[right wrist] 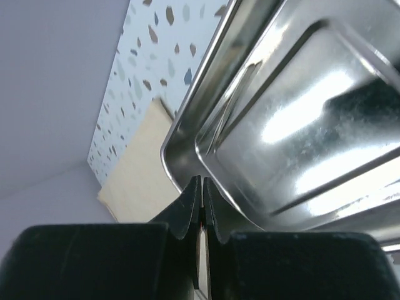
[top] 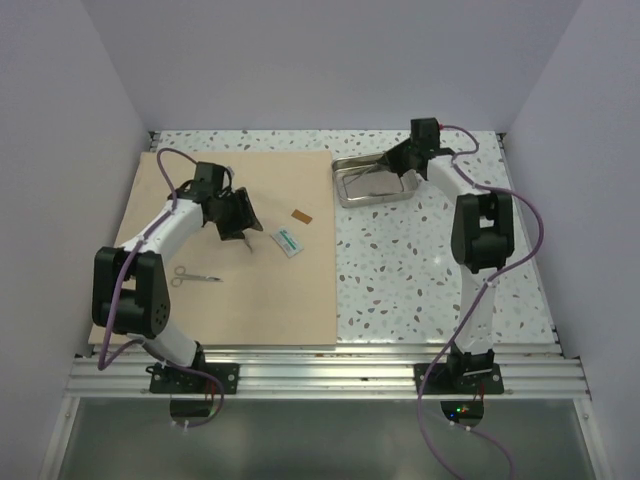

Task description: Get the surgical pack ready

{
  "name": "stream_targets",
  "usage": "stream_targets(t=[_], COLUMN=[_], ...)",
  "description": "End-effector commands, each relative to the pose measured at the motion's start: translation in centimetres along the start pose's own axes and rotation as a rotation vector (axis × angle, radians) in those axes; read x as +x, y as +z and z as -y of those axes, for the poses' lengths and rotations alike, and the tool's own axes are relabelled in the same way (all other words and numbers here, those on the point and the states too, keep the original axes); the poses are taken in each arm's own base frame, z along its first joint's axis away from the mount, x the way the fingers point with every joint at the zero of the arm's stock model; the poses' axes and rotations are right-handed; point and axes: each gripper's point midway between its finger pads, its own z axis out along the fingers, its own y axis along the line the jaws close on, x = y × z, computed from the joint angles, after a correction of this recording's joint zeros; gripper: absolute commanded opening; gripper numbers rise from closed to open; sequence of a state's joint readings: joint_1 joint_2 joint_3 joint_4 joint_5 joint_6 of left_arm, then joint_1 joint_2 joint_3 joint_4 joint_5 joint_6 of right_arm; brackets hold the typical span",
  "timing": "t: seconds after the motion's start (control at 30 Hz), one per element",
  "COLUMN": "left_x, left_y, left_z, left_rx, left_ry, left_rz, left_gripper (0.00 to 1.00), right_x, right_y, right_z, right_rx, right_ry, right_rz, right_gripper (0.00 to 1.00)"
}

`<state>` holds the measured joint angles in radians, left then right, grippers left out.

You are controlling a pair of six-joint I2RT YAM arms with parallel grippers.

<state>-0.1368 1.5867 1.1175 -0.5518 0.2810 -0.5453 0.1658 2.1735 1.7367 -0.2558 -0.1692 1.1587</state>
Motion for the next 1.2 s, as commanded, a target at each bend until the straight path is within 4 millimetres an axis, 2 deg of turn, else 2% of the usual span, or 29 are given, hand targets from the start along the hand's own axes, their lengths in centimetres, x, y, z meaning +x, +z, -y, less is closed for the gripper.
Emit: stream_targets(t=[0.0,0.03,0.1,0.13,0.2,0.23,0.27,0.33,0.37,0.4,0.47,0.6,0.63,0.7,0.73,0.77,0.8,0.83,0.87,0.9,0.97,1.0,1.17], left_x=[-2.0,-2.1,-2.6,-2.7,-3.3,-3.5,-4.2,-4.4,-4.5,-4.8,-4.8,-4.3,-4.1,-3.9,-3.8,-3.9,-3.7,-3.7,-3.5,-3.5,-3.3,-3.3,-3.2], left_y=[0.2,0.5,1.0,1.1,1.5,1.7,1.7,2.5,2.8,3.4,4.0,5.4,5.5,5.8,5.9,5.9,5.9,5.9,5.9,5.9,6.0,6.1,6.1], left_z=[-2.1,-2.5,-3.3,-3.5,-4.2,-4.4,-4.5,-5.0,-5.1,-5.1,-5.3,-5.8,-5.9,-6.2,-6.3,-6.3,-6.4,-6.5,-6.6,-6.6,-6.7,-6.7,-6.8], left_rx=[-0.134,-0.154,-0.196,-0.209,-0.243,-0.251,-0.255,-0.268,-0.275,-0.277,-0.286,-0.304,-0.304,-0.313,-0.317,-0.32,-0.325,-0.328,-0.333,-0.333,-0.331,-0.332,-0.329], left_ry=[-0.056,-0.069,-0.085,-0.101,-0.121,-0.131,-0.138,-0.149,-0.151,-0.151,-0.154,-0.172,-0.174,-0.178,-0.177,-0.178,-0.177,-0.174,-0.175,-0.176,-0.172,-0.172,-0.157], left_rz=[0.041,0.04,0.044,0.045,0.052,0.051,0.063,0.046,0.045,0.037,0.021,-0.028,-0.034,-0.044,-0.047,-0.047,-0.055,-0.057,-0.061,-0.058,-0.061,-0.063,-0.067], left_gripper=[0.59,0.59,0.61,0.61,0.62,0.62,0.61,0.6,0.6,0.59,0.58,0.53,0.51,0.48,0.46,0.43,0.4,0.36,0.35,0.34,0.26,0.25,0.07], right_x=[-1.6,-1.9,-2.3,-2.6,-2.7,-2.9,-3.0,-3.8,-4.2,-4.3,-5.1,-5.5,-5.6,-5.1,-4.3,-4.1,-3.8,-3.0,-2.7,-1.8,-0.4,0.0,4.0], right_y=[1.6,2.0,3.3,3.5,4.5,4.5,4.6,4.5,4.4,4.2,3.4,0.3,-1.5,-3.2,-3.7,-5.7,-6.8,-7.0,-9.0,-9.1,-10.6,-11.0,-12.2], right_z=[-0.3,-0.4,0.9,0.7,1.2,0.7,1.0,0.2,-0.1,-0.1,-1.8,-3.3,-4.0,-4.1,-2.9,-3.9,-3.8,-2.2,-3.2,-1.3,-0.4,-0.1,-0.4], right_rx=[0.04,0.042,0.07,0.066,0.077,0.066,0.081,0.07,0.066,0.078,0.055,0.069,0.06,0.061,0.086,0.063,0.065,0.098,0.072,0.103,0.107,0.108,0.074], right_ry=[0.042,0.042,0.05,0.055,0.059,0.052,0.051,0.015,0.001,-0.012,-0.082,-0.203,-0.252,-0.3,-0.341,-0.372,-0.414,-0.433,-0.453,-0.474,-0.5,-0.506,-0.578], right_rz=[0.074,0.082,0.092,0.099,0.103,0.107,0.109,0.138,0.146,0.144,0.149,0.146,0.153,0.145,0.123,0.137,0.135,0.113,0.128,0.099,0.085,0.078,0.0], right_gripper=[0.0,0.0,0.0,0.01,0.08,0.13,0.24,0.35,0.48,0.52,0.56,0.56,0.56,0.56,0.55,0.55,0.56,0.55,0.55,0.55,0.55,0.55,0.55])
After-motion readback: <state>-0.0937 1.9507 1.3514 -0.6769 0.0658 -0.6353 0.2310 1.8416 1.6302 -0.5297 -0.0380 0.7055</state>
